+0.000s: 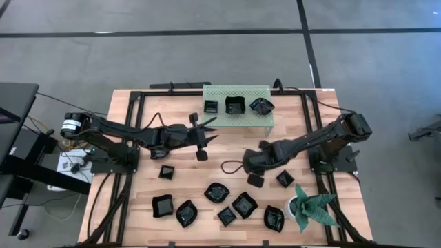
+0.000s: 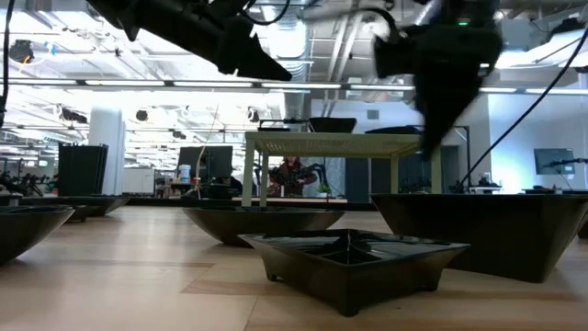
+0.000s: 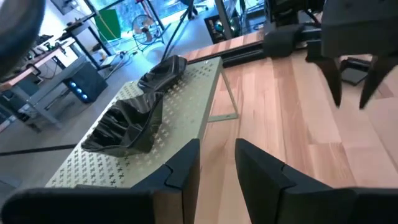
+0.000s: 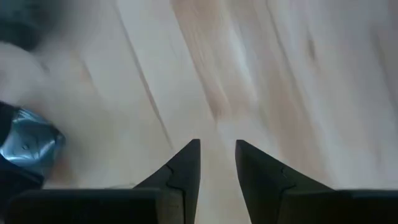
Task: Pick & Place Mini shaped plates
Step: Stack the square plate on top of the other square plate on the shelf
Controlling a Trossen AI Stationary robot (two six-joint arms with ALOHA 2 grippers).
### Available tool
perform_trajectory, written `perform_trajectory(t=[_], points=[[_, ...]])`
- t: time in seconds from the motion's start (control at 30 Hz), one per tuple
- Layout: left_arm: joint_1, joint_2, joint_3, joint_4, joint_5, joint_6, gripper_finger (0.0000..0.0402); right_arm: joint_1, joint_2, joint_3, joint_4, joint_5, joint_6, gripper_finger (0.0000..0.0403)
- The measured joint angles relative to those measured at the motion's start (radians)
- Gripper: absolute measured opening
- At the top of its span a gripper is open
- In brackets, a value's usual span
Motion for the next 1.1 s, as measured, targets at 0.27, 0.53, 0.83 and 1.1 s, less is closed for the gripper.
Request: perform_trajectory(t=[0.27,0.53,0.83,1.1], points=[[-0.001,-0.002,0.000,-0.006,0.000,0.002,0.0103,0.131,0.000,-0.023,-0.122,-0.018,0.474,0.0096],[-0.001,-0.002,0.000,-0.005,0.000,0.003,0.0103,0.243,0.009,-0.088,-0.090,-0.095,0.791,0.0096],[-0.001,-0.002,0.000,-0.003,0.000,0.018,0.0103,0.310,0.009,-0.109,-0.096,-0.079,0.862,0.0096],[-0.001,-0.002,0.000,-0.003,0.000,0.018,0.0103,0.336,0.013,-0.109,-0.138,-0.060,0.862,0.0096]])
